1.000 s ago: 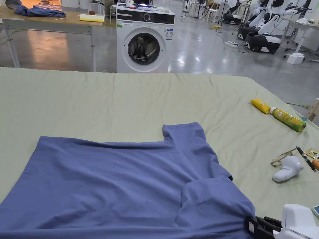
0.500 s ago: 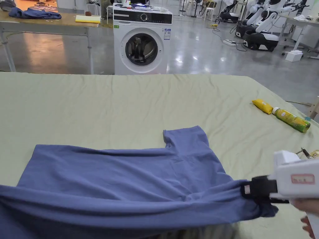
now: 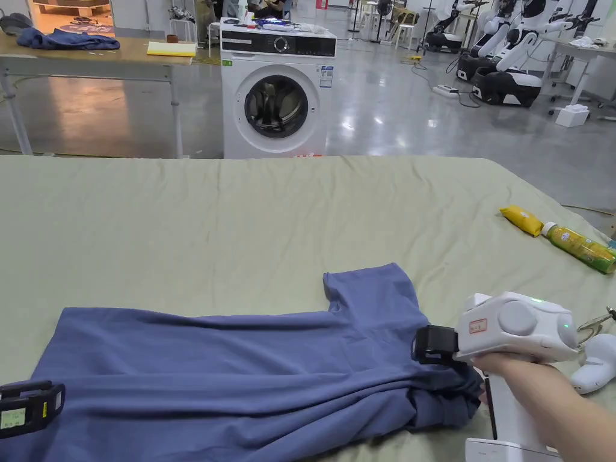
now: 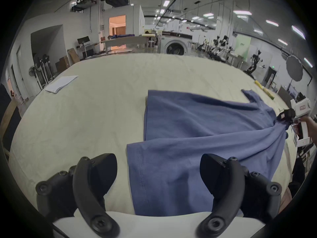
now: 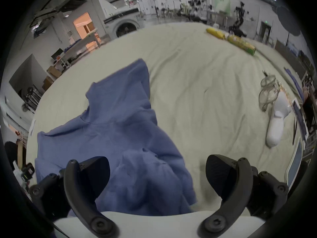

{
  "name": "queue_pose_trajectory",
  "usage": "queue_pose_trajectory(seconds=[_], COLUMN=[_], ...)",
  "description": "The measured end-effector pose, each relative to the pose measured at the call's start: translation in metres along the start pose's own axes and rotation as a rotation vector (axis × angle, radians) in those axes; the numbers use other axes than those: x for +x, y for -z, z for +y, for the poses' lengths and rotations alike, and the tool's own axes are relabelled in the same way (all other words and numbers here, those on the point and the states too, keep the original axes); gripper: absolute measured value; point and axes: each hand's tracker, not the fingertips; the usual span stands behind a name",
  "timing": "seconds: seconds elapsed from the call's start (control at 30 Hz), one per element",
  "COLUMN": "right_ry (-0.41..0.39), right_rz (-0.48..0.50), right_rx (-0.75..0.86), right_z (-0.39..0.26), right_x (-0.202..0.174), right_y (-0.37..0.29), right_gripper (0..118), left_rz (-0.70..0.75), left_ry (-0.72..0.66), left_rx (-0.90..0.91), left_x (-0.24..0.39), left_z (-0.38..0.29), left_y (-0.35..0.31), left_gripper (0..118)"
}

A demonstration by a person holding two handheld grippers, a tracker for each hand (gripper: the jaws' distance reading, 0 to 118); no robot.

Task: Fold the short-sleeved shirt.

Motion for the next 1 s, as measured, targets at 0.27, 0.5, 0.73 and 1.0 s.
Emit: queue_pose_trajectory(seconds=[0.27, 0.5, 0.73, 1.0], right_ry=[-0.069, -0.026, -0.165, -0.162], right_rz=[0.159, 0.251, 0.250, 0.319], right_rx=[0.543, 0.773, 0.708, 0.625], right_z=[-0.086, -0.178, -0.187, -0.194], right_x=[-0.008, -0.037, -0.058, -0.068], right_y=[-0.152, -0.218, -0.224, -0.222], right_gripper=[104, 0, 0, 0], left_rz=[-0.029, 0.072, 0.025, 0.021], left_ry=[-0.079, -0.055, -0.110, -0.183], left_rx=[0.347, 0.504, -0.072, -0.187], left_x=[0.018, 0.055, 0.003, -0.025], left_z=[-0.025, -0.087, -0.048, -0.052], left_y=[-0.123, -0.195, -0.130, -0.030], left_gripper=[82, 0, 0, 100])
